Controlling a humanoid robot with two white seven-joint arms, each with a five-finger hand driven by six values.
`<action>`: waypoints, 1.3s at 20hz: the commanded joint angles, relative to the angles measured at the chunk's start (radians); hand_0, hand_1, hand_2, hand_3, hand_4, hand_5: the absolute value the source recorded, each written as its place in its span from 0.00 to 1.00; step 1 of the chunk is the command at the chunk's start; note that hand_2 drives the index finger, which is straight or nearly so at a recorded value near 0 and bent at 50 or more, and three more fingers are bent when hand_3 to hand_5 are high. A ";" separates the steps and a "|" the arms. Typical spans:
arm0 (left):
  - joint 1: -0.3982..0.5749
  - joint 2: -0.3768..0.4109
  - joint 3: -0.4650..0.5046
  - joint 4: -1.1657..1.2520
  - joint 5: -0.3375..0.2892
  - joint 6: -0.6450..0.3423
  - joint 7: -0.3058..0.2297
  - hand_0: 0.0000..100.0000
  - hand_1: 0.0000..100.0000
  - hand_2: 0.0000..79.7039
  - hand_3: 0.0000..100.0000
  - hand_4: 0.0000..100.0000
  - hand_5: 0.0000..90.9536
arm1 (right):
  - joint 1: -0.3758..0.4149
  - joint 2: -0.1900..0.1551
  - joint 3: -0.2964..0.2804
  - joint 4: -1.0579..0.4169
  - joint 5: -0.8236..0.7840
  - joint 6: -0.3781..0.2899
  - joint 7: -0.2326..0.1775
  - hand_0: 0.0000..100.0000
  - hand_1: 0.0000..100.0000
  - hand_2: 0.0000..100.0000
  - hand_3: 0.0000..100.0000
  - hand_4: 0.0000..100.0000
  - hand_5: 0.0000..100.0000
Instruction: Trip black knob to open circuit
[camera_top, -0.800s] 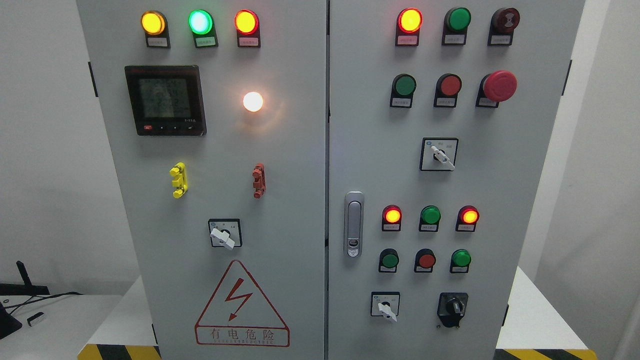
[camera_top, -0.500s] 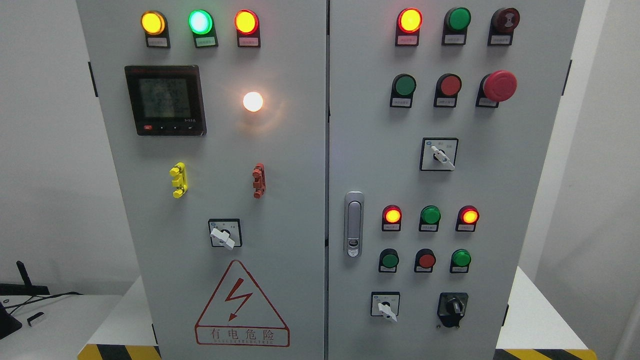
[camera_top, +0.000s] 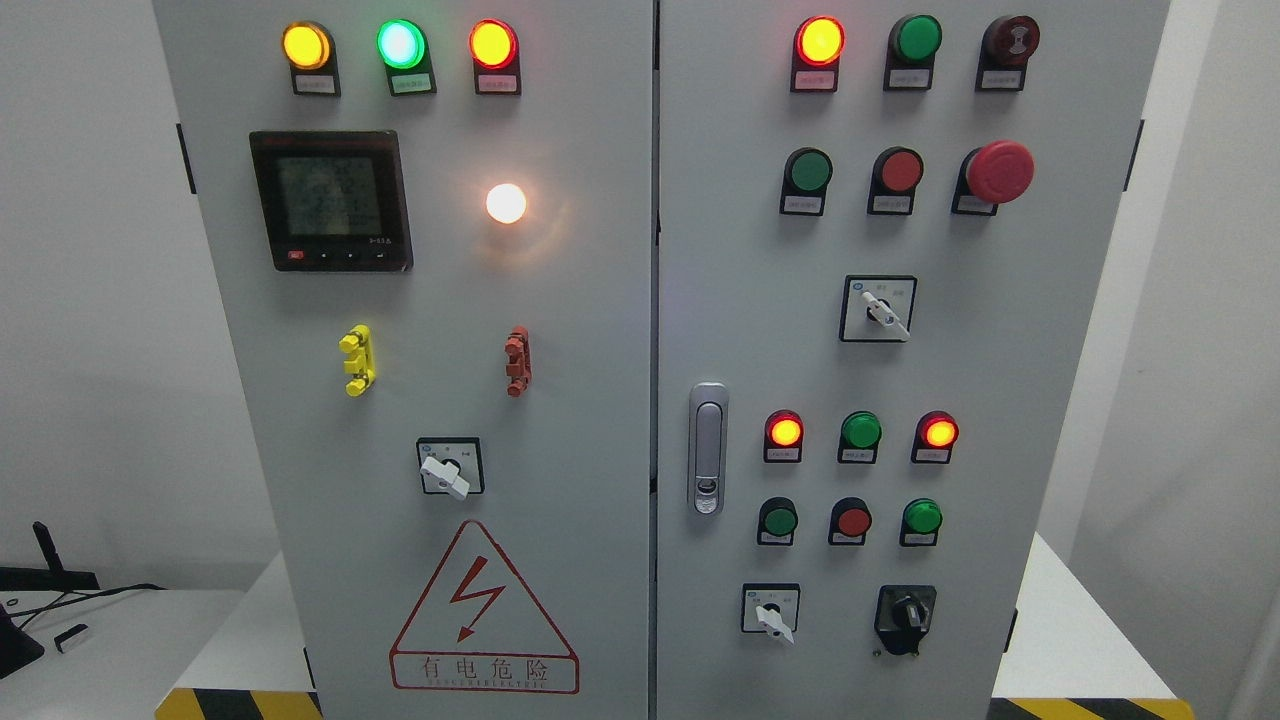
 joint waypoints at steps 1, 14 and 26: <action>0.000 0.001 0.000 0.000 0.005 0.000 0.000 0.12 0.39 0.00 0.00 0.00 0.00 | 0.021 -0.003 0.007 -0.096 0.003 -0.001 -0.001 0.37 0.18 0.00 0.00 0.00 0.00; 0.000 -0.001 0.000 0.000 0.005 0.000 0.000 0.12 0.39 0.00 0.00 0.00 0.00 | 0.219 0.020 0.014 -0.544 0.003 -0.056 0.009 0.40 0.12 0.00 0.02 0.03 0.05; 0.000 0.001 0.000 0.000 0.005 0.000 0.000 0.12 0.39 0.00 0.00 0.00 0.00 | 0.381 0.046 -0.017 -0.806 -0.012 -0.551 0.006 0.38 0.16 0.04 0.37 0.39 0.33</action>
